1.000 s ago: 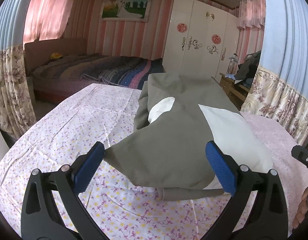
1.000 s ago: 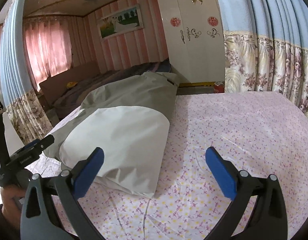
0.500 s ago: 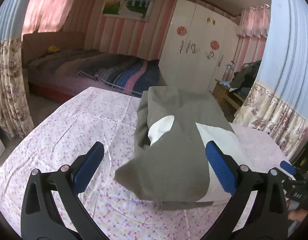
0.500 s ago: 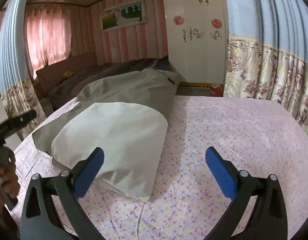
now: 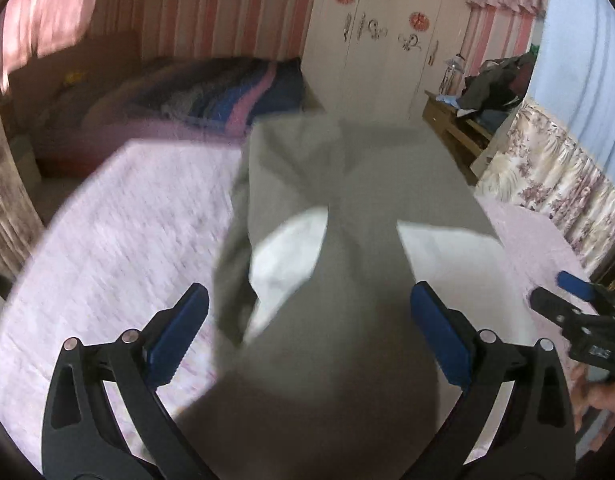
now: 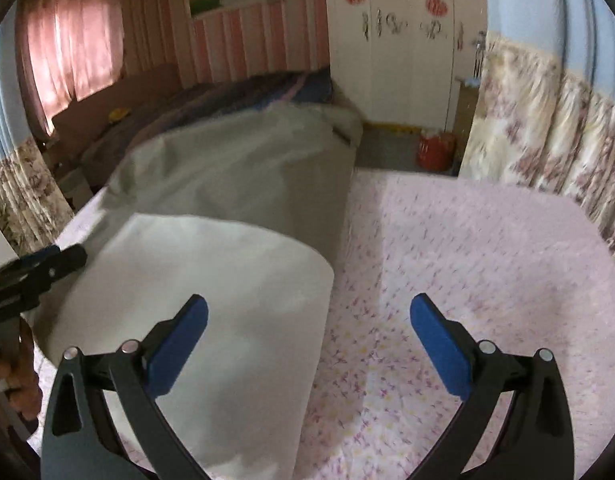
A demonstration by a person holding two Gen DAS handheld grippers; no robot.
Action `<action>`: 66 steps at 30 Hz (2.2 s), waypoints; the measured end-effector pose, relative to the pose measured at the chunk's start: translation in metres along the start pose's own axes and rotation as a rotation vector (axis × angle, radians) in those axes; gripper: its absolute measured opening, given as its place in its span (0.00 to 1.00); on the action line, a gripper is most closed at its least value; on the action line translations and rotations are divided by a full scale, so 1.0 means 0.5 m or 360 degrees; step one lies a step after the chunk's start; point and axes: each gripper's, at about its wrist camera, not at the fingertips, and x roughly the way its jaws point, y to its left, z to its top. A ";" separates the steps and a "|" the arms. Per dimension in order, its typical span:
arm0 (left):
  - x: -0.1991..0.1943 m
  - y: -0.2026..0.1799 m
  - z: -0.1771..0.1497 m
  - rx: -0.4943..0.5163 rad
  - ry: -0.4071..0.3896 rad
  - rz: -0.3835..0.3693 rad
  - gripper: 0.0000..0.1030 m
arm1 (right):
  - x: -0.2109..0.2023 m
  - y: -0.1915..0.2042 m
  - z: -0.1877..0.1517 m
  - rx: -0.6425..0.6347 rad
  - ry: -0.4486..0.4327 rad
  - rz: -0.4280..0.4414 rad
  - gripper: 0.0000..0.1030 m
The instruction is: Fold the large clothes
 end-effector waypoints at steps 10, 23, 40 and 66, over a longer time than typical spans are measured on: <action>0.054 0.011 -0.029 0.0051 0.0046 -0.0012 0.97 | 0.065 0.004 0.009 0.0112 0.0144 0.0083 0.98; 0.070 0.008 -0.024 0.0028 0.0050 0.0028 0.97 | 0.125 0.026 0.030 0.0060 0.0231 0.0274 0.76; 0.027 -0.145 -0.001 0.0124 -0.0065 -0.0004 0.20 | -0.068 -0.079 0.074 -0.0026 -0.0139 0.0247 0.16; -0.192 -0.272 -0.083 0.0255 -0.0414 0.0073 0.97 | -0.353 -0.285 -0.072 0.0231 -0.0336 -0.0300 0.96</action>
